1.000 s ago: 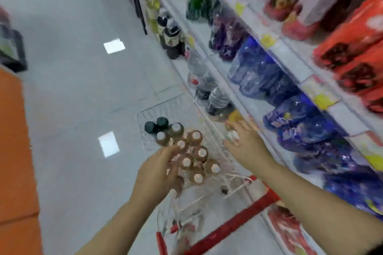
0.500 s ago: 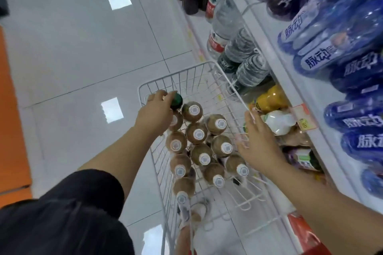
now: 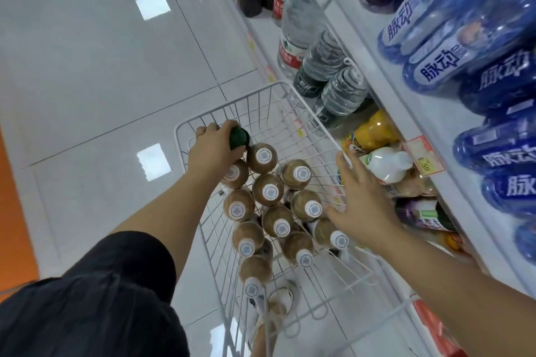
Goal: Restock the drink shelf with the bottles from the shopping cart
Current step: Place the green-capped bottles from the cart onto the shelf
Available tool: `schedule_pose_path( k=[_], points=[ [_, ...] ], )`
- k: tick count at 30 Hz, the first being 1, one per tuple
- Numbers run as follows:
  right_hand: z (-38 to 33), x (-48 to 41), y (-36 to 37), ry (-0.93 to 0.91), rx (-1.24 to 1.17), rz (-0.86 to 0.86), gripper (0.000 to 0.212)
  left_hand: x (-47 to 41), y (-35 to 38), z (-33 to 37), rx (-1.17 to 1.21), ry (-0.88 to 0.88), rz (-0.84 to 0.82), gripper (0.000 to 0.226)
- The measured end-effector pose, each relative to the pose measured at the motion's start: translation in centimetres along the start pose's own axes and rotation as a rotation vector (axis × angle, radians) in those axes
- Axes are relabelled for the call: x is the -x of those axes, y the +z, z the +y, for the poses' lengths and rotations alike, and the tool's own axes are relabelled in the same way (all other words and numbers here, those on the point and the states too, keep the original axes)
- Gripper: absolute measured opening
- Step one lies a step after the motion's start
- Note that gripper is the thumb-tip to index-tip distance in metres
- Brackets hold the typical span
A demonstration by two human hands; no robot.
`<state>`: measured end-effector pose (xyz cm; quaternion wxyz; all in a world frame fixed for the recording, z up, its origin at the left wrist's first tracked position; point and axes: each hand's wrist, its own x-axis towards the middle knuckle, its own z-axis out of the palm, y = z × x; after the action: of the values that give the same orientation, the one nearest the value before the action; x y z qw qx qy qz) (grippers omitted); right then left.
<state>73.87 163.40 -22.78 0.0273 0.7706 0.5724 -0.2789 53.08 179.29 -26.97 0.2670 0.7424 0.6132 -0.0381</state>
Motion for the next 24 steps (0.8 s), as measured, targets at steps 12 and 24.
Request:
schedule_pose_path(
  k=[12,24],
  points=[
    [-4.1,6.0,-11.5,-0.122,-0.444,0.091,0.083,13.6,-15.3,11.4,0.138,0.325,0.042,0.047],
    [-0.4,25.6,-29.0,-0.224,-0.733,0.556,0.054,29.0,-26.8,30.1,0.235,0.839,-0.012,0.050]
  ],
)
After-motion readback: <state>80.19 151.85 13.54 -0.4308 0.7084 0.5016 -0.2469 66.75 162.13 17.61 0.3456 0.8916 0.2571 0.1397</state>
